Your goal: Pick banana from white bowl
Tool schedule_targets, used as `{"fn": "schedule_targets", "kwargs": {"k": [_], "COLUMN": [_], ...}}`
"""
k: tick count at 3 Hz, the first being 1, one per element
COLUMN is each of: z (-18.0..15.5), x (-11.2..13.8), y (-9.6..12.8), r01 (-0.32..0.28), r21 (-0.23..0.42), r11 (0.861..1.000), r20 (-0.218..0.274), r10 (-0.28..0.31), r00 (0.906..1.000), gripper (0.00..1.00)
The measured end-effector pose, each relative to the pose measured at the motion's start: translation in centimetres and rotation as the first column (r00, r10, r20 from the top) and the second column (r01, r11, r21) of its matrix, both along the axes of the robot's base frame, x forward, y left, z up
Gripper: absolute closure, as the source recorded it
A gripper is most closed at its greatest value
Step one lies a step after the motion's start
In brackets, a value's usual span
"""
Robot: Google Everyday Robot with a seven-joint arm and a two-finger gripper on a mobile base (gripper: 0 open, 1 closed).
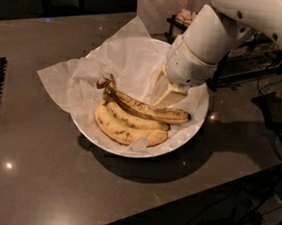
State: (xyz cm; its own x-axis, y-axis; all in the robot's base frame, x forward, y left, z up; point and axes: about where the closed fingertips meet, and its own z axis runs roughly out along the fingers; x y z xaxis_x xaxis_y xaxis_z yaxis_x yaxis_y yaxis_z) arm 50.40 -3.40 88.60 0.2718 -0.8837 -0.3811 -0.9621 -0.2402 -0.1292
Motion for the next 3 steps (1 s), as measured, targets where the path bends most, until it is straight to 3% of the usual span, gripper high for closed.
{"fn": "schedule_targets", "kwargs": {"k": [1, 2, 3], "z": [-0.28, -0.29, -0.11], "x": [0.64, 0.93, 0.79], "y": [-0.72, -1.44, -1.64], "r01": [0.049, 0.097, 0.125], "r21": [-0.032, -0.067, -0.097], "r11": [0.998, 0.993, 0.987], "r20": [-0.014, -0.018, -0.013], "r10": [-0.050, -0.099, -0.127], "r00": [0.9987, 0.9949, 0.9918], "gripper": [0.12, 0.00, 0.00]}}
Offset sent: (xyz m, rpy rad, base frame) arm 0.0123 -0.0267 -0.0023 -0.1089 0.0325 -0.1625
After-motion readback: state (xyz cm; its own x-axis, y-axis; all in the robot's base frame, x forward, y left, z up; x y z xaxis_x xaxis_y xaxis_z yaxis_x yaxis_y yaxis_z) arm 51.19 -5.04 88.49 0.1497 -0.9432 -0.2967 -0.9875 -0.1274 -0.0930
